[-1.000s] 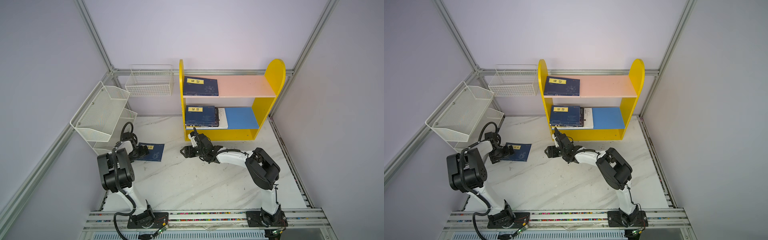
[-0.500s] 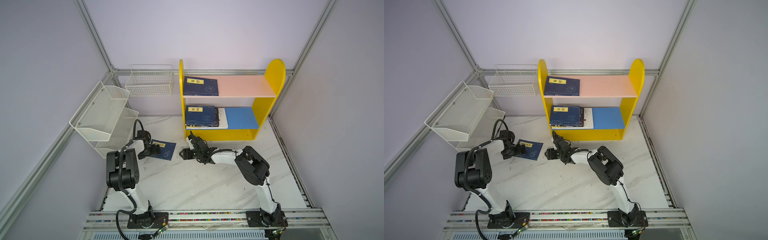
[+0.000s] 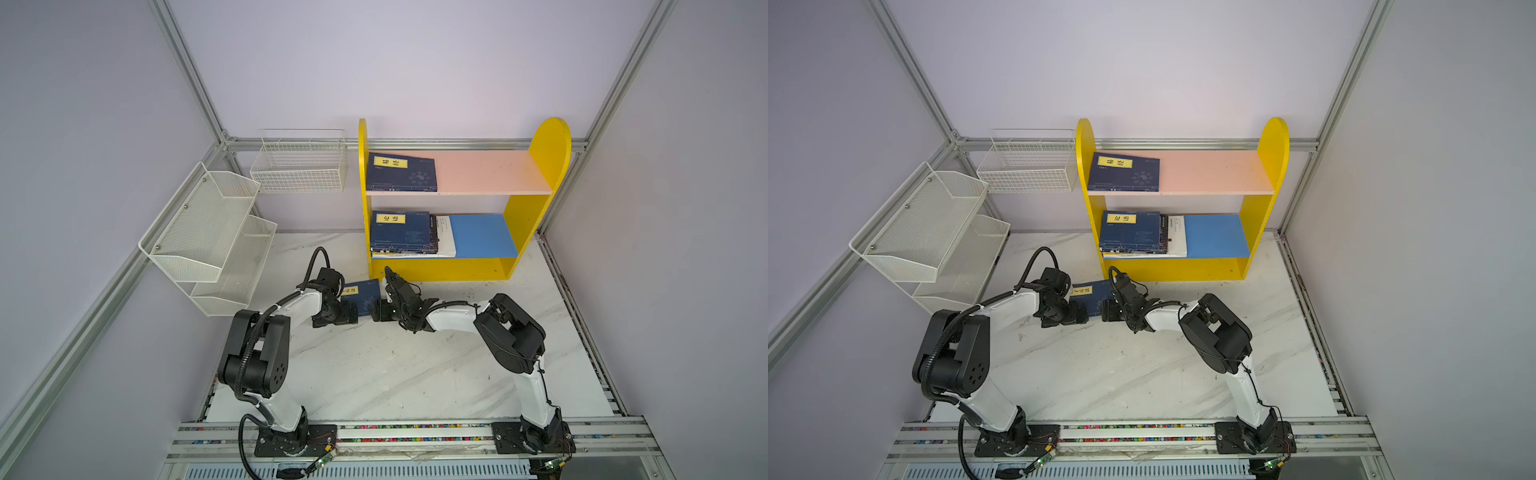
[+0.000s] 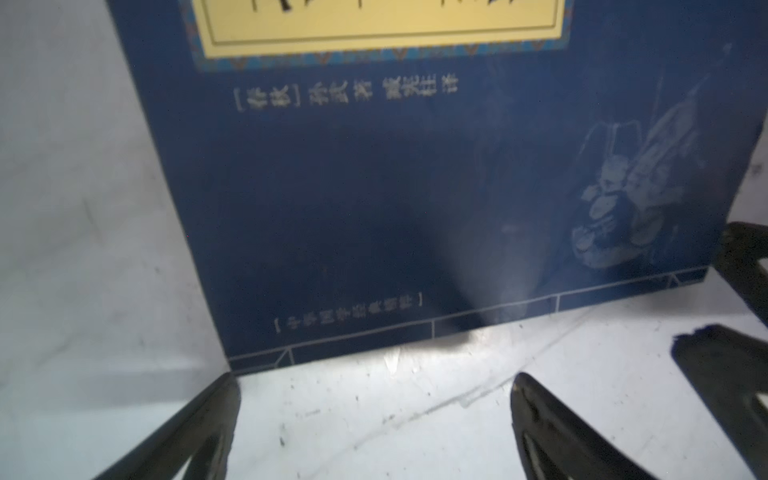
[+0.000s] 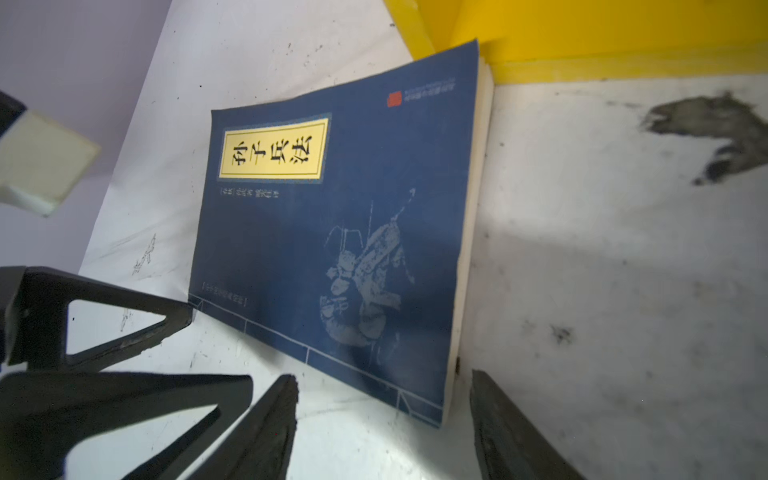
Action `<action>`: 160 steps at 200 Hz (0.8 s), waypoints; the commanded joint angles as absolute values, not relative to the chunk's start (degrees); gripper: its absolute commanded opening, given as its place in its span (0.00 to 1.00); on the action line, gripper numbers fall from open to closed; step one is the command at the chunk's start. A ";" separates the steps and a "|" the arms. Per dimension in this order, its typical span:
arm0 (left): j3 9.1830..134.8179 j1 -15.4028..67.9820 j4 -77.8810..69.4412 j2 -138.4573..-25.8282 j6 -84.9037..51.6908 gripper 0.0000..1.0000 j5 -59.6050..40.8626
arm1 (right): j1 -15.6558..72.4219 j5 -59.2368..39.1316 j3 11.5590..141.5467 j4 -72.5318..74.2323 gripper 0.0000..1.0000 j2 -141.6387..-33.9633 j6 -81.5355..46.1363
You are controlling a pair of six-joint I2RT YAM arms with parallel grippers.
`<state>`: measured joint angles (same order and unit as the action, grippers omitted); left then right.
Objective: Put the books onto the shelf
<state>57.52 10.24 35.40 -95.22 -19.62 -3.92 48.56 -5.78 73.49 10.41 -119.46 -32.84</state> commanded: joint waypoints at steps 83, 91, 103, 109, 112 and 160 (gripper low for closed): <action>60.73 5.98 34.59 -92.89 -28.44 1.00 0.51 | 47.77 7.02 78.84 0.96 0.75 -118.14 -26.98; 60.39 5.89 32.71 -93.61 -28.85 1.00 -0.82 | 47.29 5.62 79.56 1.04 0.75 -119.21 -27.14; 60.88 5.89 31.51 -95.00 -30.03 1.00 -1.87 | 47.20 3.29 80.95 1.27 0.74 -120.92 -26.80; 60.91 5.91 30.50 -95.55 -30.49 1.00 -2.46 | 47.18 1.97 81.71 1.07 0.72 -121.80 -26.49; 60.84 5.89 30.15 -95.79 -30.85 1.00 -2.82 | 47.18 1.56 82.15 0.96 0.72 -122.14 -26.46; 57.57 6.06 21.02 -97.38 -36.17 0.97 -12.78 | 47.17 -11.72 82.86 4.64 0.65 -123.96 -25.23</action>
<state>58.11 6.11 28.14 -97.51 -31.99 -6.33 47.18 -3.46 82.28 3.22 -122.50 -26.37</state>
